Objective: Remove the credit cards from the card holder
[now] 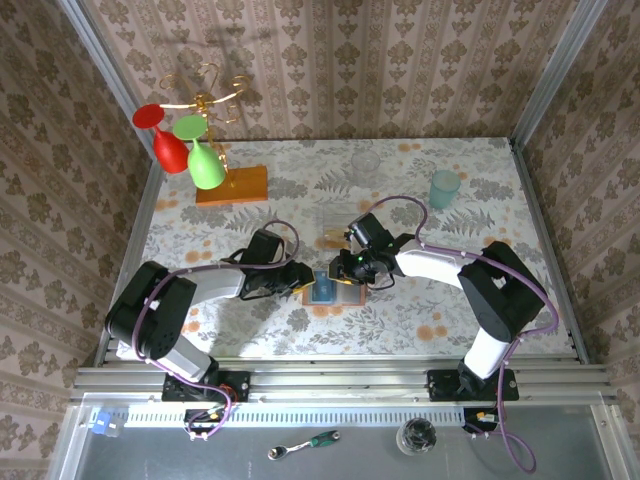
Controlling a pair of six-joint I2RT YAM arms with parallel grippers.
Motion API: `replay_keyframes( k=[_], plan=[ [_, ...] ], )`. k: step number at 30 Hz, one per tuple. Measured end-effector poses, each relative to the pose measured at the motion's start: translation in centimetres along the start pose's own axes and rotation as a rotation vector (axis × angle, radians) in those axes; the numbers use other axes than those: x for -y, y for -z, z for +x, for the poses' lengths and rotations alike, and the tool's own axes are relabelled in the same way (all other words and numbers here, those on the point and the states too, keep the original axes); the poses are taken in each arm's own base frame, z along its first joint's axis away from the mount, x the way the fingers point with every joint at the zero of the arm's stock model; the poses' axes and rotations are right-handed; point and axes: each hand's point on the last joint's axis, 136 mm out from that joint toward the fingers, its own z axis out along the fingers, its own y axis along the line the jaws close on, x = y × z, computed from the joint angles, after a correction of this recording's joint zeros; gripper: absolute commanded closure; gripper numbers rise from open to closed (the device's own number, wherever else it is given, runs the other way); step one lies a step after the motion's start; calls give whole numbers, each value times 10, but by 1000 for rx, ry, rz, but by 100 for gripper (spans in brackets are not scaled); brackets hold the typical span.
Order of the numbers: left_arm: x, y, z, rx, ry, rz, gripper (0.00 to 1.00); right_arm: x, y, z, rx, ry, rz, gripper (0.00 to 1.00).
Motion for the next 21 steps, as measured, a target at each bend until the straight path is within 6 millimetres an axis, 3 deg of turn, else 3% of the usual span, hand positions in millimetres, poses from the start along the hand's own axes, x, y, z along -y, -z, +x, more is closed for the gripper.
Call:
replay_keyframes(
  k=[9,21],
  plan=[
    [7,0,0,-9,-26,-23,72,-1,-1,1,-5,-4,-5,72],
    [-4,-4,8,-36,-21,-70,86,-2,-2,1,-8,-5,-15,76]
  ],
)
